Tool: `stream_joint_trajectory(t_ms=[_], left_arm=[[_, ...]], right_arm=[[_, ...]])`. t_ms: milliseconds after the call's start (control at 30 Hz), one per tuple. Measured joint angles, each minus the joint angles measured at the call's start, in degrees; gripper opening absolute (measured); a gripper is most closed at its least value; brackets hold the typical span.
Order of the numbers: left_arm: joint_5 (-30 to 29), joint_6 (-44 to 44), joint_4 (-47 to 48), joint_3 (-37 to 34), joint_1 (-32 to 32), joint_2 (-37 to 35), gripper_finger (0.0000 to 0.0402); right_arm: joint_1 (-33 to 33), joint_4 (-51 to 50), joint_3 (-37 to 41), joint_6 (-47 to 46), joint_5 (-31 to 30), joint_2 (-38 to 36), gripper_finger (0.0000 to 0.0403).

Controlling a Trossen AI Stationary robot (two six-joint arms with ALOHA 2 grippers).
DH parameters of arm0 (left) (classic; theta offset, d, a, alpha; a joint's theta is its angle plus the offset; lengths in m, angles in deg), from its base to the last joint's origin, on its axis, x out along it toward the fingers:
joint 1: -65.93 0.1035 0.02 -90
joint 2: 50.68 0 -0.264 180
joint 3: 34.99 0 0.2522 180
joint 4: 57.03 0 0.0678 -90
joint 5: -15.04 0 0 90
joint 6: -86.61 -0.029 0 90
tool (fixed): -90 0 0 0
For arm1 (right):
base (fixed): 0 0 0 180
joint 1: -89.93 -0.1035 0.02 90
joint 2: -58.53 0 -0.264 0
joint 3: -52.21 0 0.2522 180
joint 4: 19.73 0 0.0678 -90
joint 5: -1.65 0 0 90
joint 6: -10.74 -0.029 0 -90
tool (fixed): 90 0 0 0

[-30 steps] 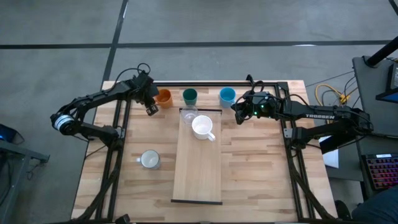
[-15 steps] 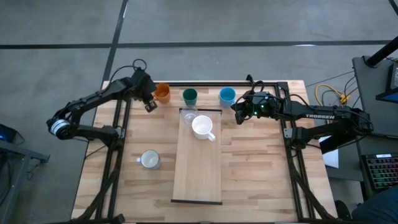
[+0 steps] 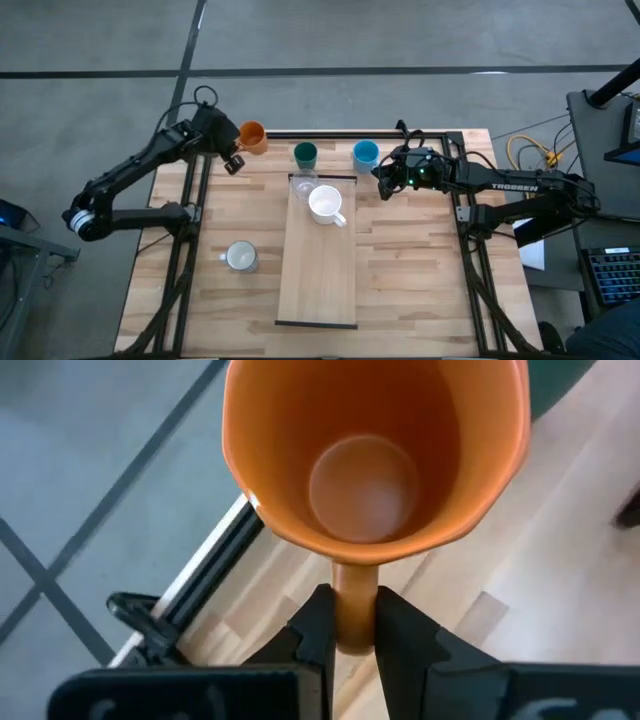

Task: Stack small to large cups/mugs on shelf
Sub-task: Put the orange mug on the shelf

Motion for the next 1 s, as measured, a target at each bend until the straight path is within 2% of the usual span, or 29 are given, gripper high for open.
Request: stream_joint_trajectory(t_ms=[367,533,633,1000], left_arm=[[0.15,3.5,10.06,4.93,-0.07,-9.74,0.0029],[2.43,6.25,13.4,7.92,-1.02,-12.86,0.0029],[5.1,8.18,14.46,9.14,-2.65,-14.07,0.0028],[5.96,12.13,19.12,11.46,-11.61,-14.85,0.0028]], right_arm=[[-0.01,0.0,0.0,0.0,0.02,-0.02,0.0061],[-0.02,0.0,0.0,0.0,0.02,0.0,0.0061],[0.0,0.0,0.0,0.0,0.02,-0.02,0.0061],[0.0,-0.02,0.0,0.0,0.04,-0.01,0.0061]])
